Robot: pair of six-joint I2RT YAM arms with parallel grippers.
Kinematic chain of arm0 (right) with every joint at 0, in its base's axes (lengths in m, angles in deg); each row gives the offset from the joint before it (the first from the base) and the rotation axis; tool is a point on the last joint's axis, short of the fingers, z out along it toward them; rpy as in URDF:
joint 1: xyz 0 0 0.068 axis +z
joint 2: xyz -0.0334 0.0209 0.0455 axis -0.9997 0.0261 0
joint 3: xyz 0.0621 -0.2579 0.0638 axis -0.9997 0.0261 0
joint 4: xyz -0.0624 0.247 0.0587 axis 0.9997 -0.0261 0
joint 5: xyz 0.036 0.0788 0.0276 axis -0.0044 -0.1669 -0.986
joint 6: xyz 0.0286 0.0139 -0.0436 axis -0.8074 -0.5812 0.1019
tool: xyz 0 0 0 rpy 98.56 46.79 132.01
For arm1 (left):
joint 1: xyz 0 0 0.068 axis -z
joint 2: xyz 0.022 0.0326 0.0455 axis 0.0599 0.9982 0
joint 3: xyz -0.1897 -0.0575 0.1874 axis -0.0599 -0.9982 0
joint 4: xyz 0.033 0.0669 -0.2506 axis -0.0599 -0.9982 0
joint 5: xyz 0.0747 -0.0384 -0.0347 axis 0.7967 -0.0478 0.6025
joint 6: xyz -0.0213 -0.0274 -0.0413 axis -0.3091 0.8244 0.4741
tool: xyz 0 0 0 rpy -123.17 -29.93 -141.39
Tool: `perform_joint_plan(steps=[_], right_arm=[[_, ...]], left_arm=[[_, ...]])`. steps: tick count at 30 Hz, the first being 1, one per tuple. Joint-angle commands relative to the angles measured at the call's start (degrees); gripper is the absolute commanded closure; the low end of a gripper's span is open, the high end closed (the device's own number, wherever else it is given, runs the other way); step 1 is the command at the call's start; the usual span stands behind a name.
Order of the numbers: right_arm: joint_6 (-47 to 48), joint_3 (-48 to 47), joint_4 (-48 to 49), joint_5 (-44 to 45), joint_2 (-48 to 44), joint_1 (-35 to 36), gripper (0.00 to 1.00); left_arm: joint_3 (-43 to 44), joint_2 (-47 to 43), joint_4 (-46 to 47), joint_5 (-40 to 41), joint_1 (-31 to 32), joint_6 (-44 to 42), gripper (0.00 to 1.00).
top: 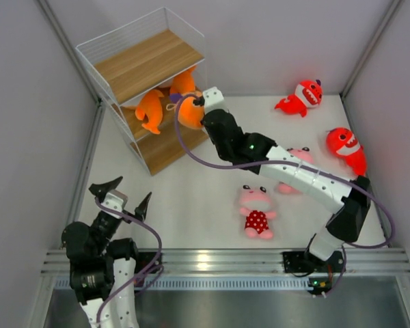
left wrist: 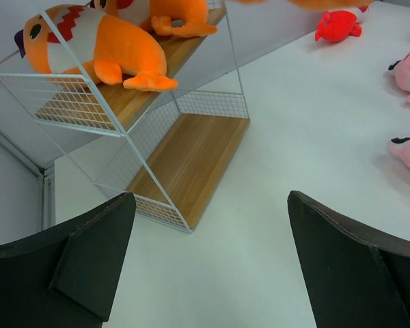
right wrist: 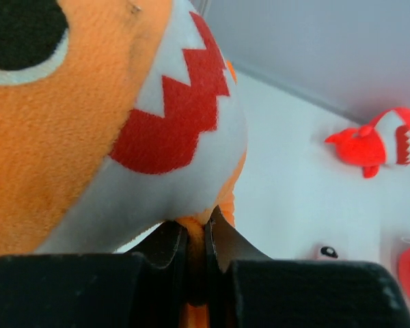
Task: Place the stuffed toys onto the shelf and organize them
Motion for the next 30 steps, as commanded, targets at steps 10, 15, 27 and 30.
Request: perform_joint_plan(steps=[10,15,27,30], right_arm=[[15.70,-27.96,8.97,18.90,20.80,6.46,1.00],[20.65,-23.49,13.30,22.86,20.81,9.45,1.00],[22.23,-29.00,11.98,24.44,24.66,7.87,1.00],[26.60,-30.77,17.49,26.11,25.64,7.69,1.00]], left_arm=[[-2.20,2.29,4.88,14.61,-0.20,-1.24,0.01],[-4.05,1.50,4.88,18.04,-0.20,-3.79,0.01],[-9.15,2.11,9.53,25.25,1.38,-4.14,0.01],[-8.80,2.81,9.45,26.74,1.99,-4.93,0.01]])
